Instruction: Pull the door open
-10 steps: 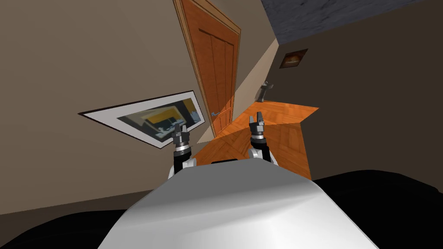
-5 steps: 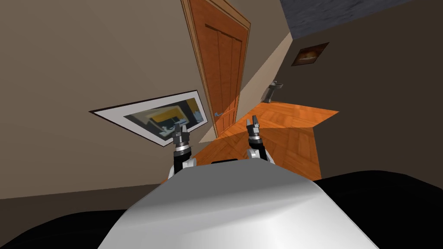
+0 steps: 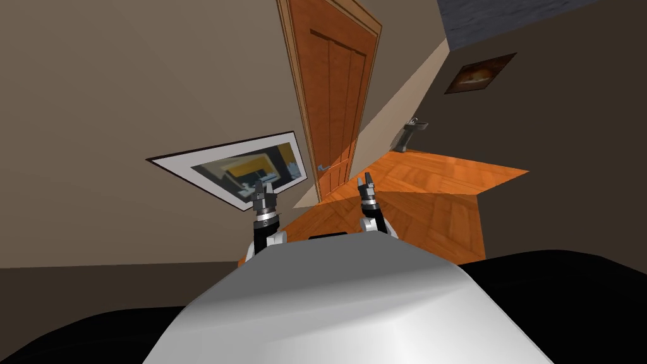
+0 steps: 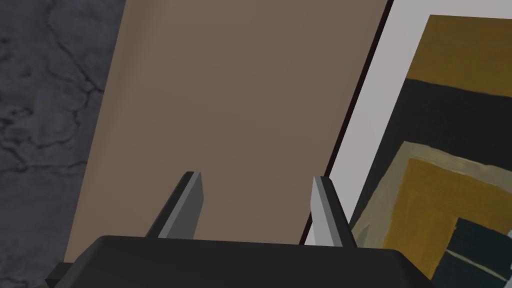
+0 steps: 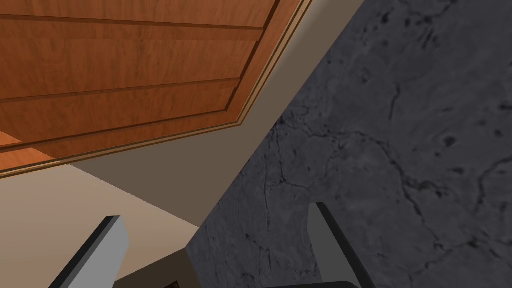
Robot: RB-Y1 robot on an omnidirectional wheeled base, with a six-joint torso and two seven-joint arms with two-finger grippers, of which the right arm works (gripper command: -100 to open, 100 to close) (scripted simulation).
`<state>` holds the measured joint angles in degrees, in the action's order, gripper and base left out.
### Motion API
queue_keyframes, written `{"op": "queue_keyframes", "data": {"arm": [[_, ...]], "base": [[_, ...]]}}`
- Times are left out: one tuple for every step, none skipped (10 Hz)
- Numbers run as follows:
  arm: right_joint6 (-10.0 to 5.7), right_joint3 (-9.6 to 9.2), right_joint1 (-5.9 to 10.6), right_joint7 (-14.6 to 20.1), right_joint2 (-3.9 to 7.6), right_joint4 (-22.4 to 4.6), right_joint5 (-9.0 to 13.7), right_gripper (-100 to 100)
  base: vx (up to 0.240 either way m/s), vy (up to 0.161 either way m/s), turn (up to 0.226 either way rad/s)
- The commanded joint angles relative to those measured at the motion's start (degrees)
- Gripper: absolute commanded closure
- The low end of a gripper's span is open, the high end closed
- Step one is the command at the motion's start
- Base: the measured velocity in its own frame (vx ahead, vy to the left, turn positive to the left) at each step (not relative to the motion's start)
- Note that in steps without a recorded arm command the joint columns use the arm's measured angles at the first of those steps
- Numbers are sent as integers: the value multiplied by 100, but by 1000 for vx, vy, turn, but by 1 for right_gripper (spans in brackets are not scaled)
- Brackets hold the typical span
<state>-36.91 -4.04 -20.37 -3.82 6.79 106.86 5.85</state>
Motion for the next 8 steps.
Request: {"op": "queue_keyframes", "data": {"arm": [[-59,9,72,80,64,-277,22,-100],[-107,8,141,136,106,-445,34,-100],[-107,8,141,136,106,-501,34,-100],[-156,7,212,192,148,-720,47,-100],[-156,7,212,192,148,-730,47,-100],[-207,6,286,251,192,-960,60,-100],[-258,5,360,310,236,-1113,73,-100],[-258,5,360,310,236,-1206,73,-100]], "base": [[49,-11,115],[74,-20,210],[56,-22,70],[50,-20,119],[41,-19,67],[51,-15,147],[79,-33,228],[62,-27,58]]}}
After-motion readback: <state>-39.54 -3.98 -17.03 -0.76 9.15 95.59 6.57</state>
